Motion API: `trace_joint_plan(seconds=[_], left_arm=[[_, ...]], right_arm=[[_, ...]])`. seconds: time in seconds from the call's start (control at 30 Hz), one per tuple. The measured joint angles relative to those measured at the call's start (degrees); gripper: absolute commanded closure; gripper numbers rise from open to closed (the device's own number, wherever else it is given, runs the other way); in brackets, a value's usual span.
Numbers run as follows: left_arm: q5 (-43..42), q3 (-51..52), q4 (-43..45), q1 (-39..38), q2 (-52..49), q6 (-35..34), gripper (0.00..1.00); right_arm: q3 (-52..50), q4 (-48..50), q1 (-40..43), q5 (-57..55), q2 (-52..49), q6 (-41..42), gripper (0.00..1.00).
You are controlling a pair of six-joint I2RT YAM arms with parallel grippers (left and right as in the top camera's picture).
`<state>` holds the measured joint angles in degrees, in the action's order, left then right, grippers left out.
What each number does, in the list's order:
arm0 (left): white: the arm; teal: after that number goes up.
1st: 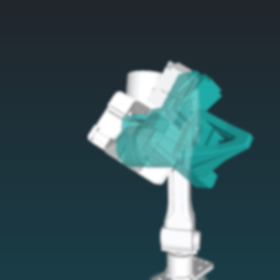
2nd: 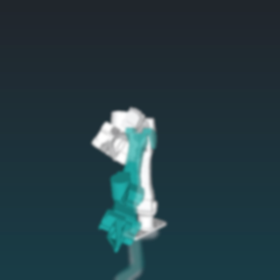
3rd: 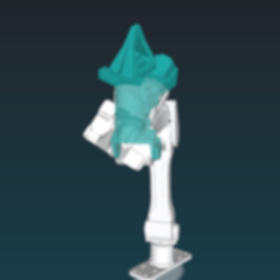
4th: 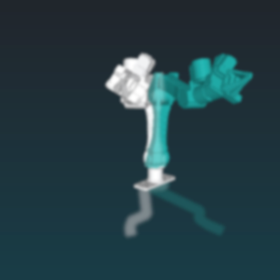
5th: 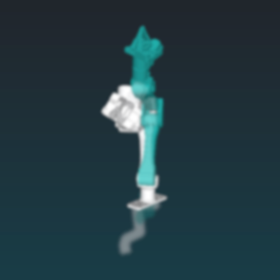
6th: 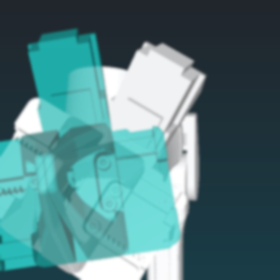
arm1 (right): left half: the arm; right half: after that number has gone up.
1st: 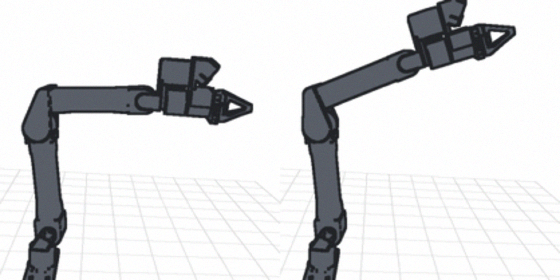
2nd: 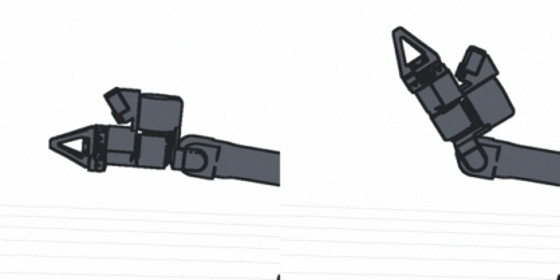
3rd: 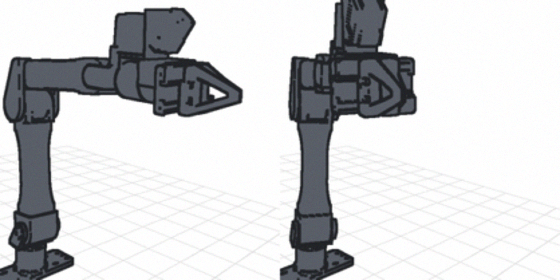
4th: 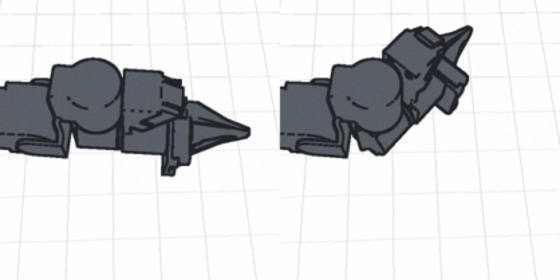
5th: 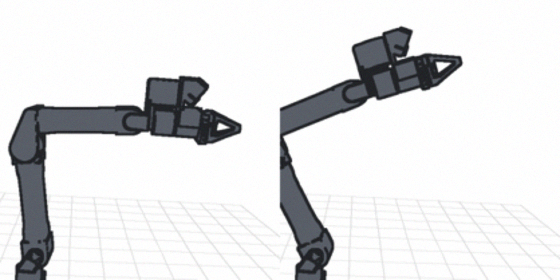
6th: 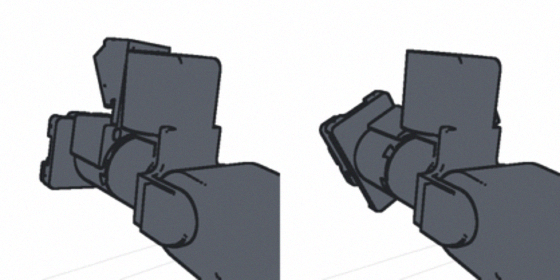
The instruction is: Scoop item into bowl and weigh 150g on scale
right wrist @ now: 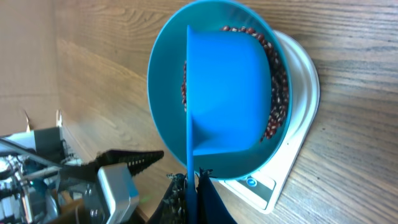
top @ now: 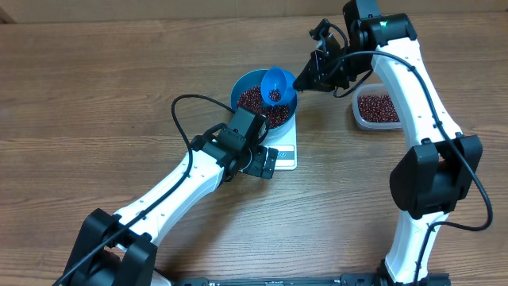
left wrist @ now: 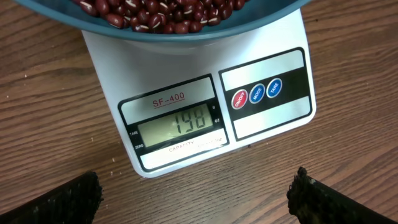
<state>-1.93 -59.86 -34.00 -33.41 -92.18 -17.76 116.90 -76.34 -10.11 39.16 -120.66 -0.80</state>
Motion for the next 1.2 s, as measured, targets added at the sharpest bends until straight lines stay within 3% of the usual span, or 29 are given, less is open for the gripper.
trace_joint_plan(seconds=[0.6, 1.2], left_arm=[[0.0, 0.0, 0.0, 0.0, 0.0, 0.0, 0.01], [0.0, 0.0, 0.0, 0.0, 0.0, 0.0, 0.00]], right_arm=[[0.1, -1.0, 3.4, 5.1, 6.3, -8.7, 0.96], [0.1, -1.0, 3.7, 3.7, 6.3, -10.5, 0.96]])
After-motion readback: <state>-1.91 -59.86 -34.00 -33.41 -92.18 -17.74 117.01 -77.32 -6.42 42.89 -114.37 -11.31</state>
